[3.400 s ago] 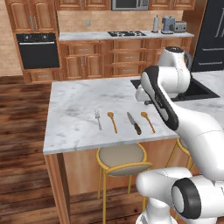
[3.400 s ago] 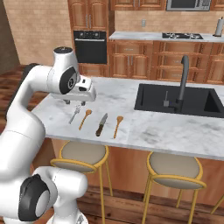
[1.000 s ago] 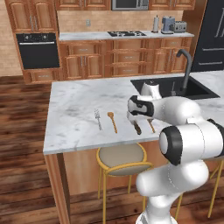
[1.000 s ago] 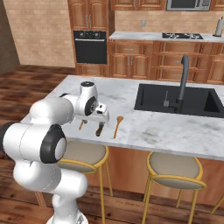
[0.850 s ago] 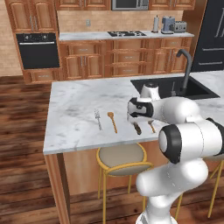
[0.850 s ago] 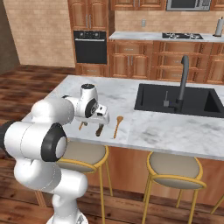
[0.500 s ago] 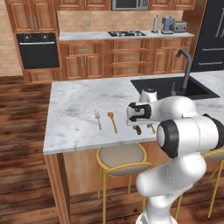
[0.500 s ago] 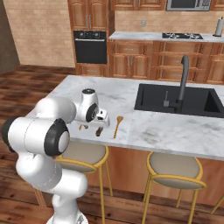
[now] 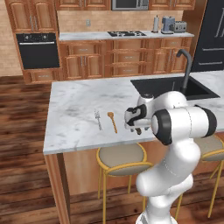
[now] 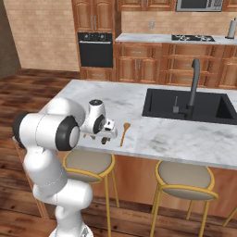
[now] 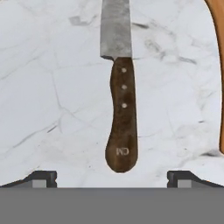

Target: Pick up the metallic utensils from the counter and place them in the open drawer. Make sure not to pick up any wooden utensils.

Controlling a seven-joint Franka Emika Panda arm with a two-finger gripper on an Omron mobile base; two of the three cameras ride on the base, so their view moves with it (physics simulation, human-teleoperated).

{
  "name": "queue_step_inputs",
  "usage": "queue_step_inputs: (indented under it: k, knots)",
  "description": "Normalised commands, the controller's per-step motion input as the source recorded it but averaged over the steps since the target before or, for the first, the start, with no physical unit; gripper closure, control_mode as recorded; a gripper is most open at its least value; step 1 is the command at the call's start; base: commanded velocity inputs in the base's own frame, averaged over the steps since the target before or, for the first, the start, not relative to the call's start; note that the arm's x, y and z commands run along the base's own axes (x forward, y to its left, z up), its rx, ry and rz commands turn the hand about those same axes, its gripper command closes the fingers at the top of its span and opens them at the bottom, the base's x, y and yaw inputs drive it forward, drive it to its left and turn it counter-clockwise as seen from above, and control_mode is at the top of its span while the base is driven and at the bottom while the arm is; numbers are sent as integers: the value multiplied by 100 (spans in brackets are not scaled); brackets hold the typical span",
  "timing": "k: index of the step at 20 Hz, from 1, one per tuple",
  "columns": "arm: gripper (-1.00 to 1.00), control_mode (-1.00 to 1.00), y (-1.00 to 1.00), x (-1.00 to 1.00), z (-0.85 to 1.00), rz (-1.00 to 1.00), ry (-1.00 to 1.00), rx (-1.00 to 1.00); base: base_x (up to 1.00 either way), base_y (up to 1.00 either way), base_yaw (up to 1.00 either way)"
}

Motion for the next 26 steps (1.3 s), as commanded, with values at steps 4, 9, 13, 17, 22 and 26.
queue_step_inputs:
  k: [4, 9, 13, 17, 22, 26]
  knots:
    - [-100, -100, 0, 34, -10, 0, 0, 0, 0, 0, 0]
    - [-100, -100, 0, 22, 0, 0, 0, 0, 0, 0, 0]
    - [-100, -100, 0, 22, 0, 0, 3, 0, 0, 0, 0]
    - [-100, -100, 0, 0, -6, 0, 5, 0, 0, 0, 0]
    - [-100, -100, 0, 0, -16, 0, 1, 0, 0, 0, 0]
    - [-100, -100, 0, 0, -24, 0, 2, 0, 0, 0, 0]
